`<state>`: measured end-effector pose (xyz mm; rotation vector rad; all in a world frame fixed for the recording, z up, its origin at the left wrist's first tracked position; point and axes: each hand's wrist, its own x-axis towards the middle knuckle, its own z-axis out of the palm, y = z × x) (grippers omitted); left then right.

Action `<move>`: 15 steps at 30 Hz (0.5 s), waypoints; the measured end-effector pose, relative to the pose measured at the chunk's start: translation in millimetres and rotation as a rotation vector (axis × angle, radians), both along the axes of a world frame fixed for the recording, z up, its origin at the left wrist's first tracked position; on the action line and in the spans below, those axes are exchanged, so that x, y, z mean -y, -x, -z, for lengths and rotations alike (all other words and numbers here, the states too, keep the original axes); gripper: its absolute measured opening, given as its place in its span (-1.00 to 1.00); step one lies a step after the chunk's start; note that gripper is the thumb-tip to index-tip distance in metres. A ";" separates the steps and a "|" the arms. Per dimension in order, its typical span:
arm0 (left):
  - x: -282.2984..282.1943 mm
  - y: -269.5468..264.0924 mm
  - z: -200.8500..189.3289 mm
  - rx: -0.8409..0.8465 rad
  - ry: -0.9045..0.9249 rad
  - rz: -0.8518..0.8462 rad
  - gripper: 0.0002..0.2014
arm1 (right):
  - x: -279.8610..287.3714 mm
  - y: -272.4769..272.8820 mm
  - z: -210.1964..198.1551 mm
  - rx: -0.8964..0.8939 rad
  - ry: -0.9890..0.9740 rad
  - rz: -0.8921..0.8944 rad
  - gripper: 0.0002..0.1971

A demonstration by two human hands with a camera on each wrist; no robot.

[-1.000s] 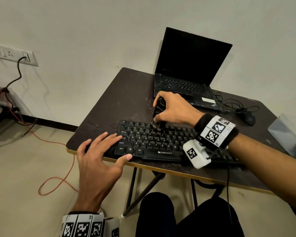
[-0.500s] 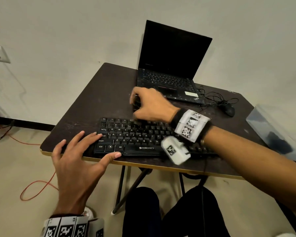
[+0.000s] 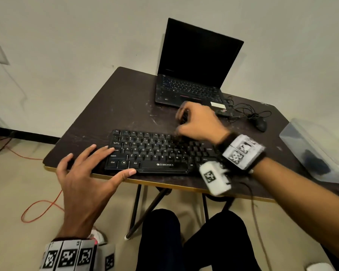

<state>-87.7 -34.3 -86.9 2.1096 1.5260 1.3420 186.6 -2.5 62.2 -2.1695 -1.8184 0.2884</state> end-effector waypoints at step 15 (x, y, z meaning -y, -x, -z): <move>-1.2 0.6 1.1 0.021 -0.039 -0.016 -0.27 | 29.7 -7.6 0.2 0.004 0.017 -0.044 -0.62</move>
